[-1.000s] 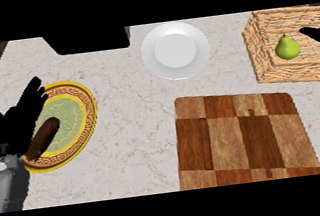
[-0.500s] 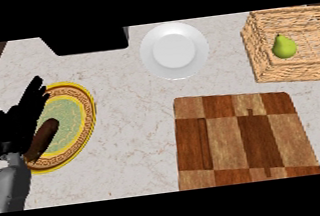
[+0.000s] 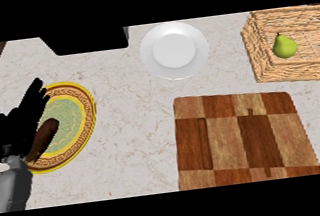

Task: Pick the pear from the cutting board and place it in the basket

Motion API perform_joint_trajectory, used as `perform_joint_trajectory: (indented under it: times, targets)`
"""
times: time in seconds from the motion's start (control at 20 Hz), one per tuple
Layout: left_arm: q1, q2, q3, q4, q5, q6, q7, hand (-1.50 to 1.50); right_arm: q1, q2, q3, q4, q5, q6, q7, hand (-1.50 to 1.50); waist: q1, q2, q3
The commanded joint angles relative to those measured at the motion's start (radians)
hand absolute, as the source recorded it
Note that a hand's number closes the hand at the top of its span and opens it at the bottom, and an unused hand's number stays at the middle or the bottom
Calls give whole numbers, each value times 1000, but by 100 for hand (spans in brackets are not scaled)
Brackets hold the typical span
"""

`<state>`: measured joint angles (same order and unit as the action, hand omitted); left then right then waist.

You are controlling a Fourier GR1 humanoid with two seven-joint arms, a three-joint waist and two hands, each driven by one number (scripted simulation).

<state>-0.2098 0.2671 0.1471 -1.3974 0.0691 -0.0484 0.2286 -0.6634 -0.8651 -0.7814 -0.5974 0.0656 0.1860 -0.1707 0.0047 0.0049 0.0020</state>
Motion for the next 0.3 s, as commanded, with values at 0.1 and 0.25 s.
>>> perform_joint_trajectory:
  times: [0.1,0.25]
  targets:
    - [10,13,13,0,12,-27,-28,0,105,-186,-34,195,-24,243,-117,-150,11,7,2]
    - [18,0,10,4,7,-15,-25,0,175,-252,-44,238,-26,349,-198,-150,5,7,4]
